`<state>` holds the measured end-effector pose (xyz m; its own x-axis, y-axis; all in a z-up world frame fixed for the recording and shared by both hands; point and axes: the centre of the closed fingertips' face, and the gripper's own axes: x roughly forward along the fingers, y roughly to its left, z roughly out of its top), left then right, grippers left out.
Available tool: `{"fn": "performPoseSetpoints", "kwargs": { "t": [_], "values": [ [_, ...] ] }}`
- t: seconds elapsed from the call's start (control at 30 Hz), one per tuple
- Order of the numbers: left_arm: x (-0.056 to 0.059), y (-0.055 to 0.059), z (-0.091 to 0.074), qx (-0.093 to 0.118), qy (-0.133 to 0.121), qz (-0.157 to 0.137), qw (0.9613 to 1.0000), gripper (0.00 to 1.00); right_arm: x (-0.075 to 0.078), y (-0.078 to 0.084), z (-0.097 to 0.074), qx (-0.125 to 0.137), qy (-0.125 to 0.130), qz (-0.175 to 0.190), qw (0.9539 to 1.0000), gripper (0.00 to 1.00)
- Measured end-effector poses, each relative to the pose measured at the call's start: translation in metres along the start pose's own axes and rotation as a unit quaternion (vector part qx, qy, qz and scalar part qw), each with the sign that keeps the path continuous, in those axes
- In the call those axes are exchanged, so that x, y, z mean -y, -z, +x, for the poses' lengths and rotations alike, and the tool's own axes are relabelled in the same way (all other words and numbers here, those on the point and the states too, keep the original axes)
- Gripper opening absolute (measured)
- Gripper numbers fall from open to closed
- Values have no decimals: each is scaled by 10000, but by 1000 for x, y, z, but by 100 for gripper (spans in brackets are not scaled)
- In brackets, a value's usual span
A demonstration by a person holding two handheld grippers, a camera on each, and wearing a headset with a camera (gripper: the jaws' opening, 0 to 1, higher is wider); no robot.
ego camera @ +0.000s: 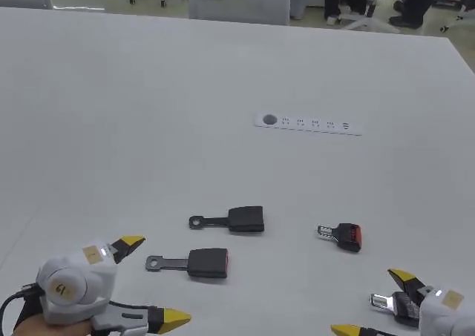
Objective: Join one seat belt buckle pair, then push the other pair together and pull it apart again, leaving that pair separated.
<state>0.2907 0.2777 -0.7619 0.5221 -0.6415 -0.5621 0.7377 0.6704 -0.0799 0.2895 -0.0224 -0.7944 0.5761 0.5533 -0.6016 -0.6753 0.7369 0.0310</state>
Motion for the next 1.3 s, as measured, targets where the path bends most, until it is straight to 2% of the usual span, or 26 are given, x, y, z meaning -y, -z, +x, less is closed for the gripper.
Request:
{"fn": "performPoseSetpoints", "kwargs": {
  "t": [0.4, 0.57, 0.63, 0.7, 0.83, 0.97, 1.23, 1.3],
  "values": [
    [-1, -3, 11, -81, 113, 101, 9999, 100, -1, 0, 0, 17, -154, 67, 9999, 94],
    [-3, -5, 18, -163, 212, 204, 9994, 99, 4, 0, -2, 2, -251, 21, 9997, 93],
    [-5, -5, 22, -235, 258, 304, 9989, 99, 7, 5, -5, -93, -394, 129, 9991, 91],
    [-7, -7, 26, -267, 309, 346, 9986, 98, 13, 7, -7, -72, -395, 134, 9991, 92],
    [-8, -4, 36, -488, 495, 638, 9955, 96, 21, 18, -13, -302, -612, 50, 9977, 92],
    [-8, -1, 47, -670, 679, 883, 9915, 93, 30, 32, -17, -592, -885, -77, 9943, 90],
    [-12, 0, 66, -911, 905, 1114, 9854, 88, 54, 41, -22, -898, -1085, -332, 9895, 87],
    [-13, 2, 71, -980, 956, 1158, 9838, 85, 58, 44, -22, -1009, -1171, -420, 9871, 85]
  ]
}}
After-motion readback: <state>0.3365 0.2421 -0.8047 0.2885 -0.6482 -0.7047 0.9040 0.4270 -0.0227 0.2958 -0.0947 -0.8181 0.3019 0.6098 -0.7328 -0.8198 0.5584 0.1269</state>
